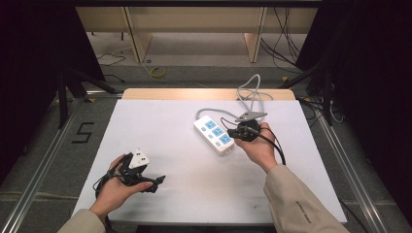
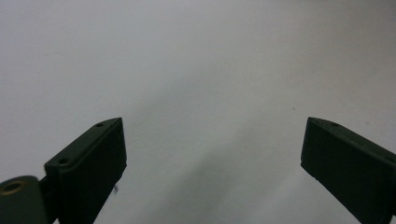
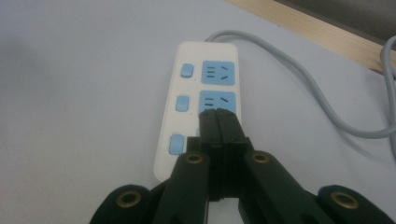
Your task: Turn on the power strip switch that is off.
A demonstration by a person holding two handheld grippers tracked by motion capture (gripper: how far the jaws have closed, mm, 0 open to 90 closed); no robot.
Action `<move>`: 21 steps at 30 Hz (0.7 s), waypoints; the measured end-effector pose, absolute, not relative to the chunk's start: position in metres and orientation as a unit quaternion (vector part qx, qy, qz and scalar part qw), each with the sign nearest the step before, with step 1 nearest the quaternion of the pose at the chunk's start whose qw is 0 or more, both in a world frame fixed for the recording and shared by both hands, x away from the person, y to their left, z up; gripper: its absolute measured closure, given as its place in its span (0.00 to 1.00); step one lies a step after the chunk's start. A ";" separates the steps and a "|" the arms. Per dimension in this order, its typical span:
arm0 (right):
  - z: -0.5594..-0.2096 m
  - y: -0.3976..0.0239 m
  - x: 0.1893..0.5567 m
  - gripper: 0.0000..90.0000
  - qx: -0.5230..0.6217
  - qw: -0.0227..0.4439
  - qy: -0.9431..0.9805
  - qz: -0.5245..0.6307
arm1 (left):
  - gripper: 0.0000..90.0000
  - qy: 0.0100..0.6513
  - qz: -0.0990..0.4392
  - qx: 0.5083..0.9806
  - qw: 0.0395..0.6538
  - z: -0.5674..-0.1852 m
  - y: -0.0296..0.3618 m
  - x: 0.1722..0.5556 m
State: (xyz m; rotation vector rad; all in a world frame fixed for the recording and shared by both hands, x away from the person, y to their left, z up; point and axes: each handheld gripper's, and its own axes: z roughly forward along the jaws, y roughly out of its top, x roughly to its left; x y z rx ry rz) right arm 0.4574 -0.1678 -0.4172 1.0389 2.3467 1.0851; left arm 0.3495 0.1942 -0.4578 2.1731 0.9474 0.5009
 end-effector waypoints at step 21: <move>-0.417 -0.148 0.471 1.00 0.362 0.179 0.833 0.377 | 0.07 0.367 0.192 0.839 0.353 -0.458 0.194 0.349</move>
